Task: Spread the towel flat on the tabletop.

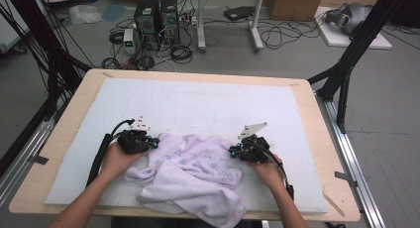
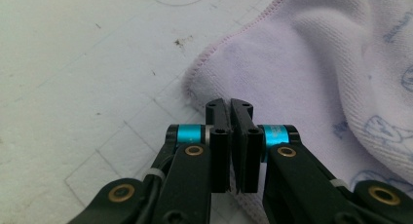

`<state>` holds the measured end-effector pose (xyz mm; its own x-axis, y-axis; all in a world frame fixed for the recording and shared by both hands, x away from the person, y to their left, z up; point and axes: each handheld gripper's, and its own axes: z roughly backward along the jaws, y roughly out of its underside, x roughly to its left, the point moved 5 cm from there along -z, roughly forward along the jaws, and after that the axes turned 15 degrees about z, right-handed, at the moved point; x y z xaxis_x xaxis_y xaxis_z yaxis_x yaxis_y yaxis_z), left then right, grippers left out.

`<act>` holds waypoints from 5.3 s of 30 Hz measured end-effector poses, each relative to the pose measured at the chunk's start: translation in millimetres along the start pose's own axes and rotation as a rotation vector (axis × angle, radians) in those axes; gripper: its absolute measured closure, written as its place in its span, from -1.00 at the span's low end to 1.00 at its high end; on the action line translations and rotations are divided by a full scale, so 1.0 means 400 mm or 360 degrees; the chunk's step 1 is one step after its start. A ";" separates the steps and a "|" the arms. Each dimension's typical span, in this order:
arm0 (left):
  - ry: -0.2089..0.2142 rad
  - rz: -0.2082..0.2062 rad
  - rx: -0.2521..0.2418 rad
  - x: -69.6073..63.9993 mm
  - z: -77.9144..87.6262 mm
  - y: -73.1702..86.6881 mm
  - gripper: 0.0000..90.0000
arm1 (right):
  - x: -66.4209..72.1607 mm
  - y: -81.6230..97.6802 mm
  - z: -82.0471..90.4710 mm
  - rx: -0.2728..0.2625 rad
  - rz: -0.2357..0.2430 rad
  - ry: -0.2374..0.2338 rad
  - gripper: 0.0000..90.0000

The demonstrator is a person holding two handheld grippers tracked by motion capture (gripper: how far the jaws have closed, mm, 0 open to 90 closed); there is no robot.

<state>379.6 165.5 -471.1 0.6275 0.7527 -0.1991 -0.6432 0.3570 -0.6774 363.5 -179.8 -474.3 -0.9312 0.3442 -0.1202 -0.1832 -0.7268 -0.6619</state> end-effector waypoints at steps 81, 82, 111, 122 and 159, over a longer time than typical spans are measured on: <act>0.0084 0.0058 -0.0233 0.000 0.090 0.011 0.39 | 0.017 -0.064 0.042 -0.0080 0.0096 0.0022 0.65; 0.0123 0.0035 -0.0243 -0.015 0.092 0.005 0.36 | 0.025 -0.069 0.044 -0.0114 0.0108 -0.0007 0.60; 0.0460 -0.0153 -0.0165 -0.158 0.114 -0.045 -0.05 | 0.235 -0.227 0.027 -0.0385 0.0319 -0.0430 0.89; 0.0639 -0.0304 -0.0041 -0.263 0.045 -0.047 -0.09 | 0.263 -0.238 0.023 -0.0368 0.0398 -0.0418 0.54; 0.0406 -0.0309 -0.0129 -0.217 0.166 0.051 0.92 | 0.195 -0.030 0.038 -0.0094 0.0210 -0.0244 0.39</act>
<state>282.8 144.1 -420.7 0.8311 0.5085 -0.2250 -0.4704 0.4272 -0.7721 288.2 -153.5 -464.5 -0.9837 0.1508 -0.0977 -0.0421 -0.7220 -0.6906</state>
